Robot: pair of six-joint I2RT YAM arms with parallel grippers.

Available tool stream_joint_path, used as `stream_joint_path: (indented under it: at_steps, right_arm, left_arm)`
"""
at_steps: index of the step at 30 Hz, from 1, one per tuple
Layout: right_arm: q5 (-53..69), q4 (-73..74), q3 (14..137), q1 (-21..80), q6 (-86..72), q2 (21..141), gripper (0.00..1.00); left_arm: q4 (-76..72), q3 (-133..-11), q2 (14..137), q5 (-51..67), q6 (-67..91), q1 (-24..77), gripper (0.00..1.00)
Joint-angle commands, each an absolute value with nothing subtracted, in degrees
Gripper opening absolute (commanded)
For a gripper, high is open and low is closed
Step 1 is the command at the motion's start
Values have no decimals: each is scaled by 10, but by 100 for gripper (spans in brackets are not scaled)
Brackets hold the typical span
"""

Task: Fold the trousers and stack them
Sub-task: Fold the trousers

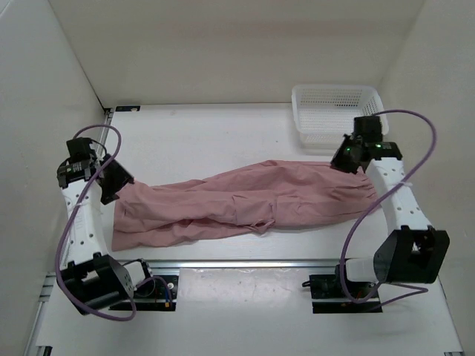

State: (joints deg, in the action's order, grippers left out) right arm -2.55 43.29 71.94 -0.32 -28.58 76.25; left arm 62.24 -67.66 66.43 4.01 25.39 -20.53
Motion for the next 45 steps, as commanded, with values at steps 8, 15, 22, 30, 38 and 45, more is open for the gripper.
stream_joint_path:
  at_steps: [8,15,22,30,38,45]
  right_arm:
    - [-22,430,636,214,-306,844,14]
    - [-86,461,549,172,-371,724,76]
    - [4,480,475,-53,-359,604,89]
    - [34,391,431,-175,-377,678,82]
    - [-6,302,401,-174,-420,712,55]
    - [-6,272,450,-174,-409,759,0]
  left_arm:
    - [553,-636,835,29,278,-166,72]
    - [589,-636,764,42,301,-147,100]
    - [558,-604,819,86,332,-152,100]
    - [521,-586,898,115,333,-177,88]
    - [535,-625,904,102,327,-183,10]
    - [583,-724,875,91,316,-183,10]
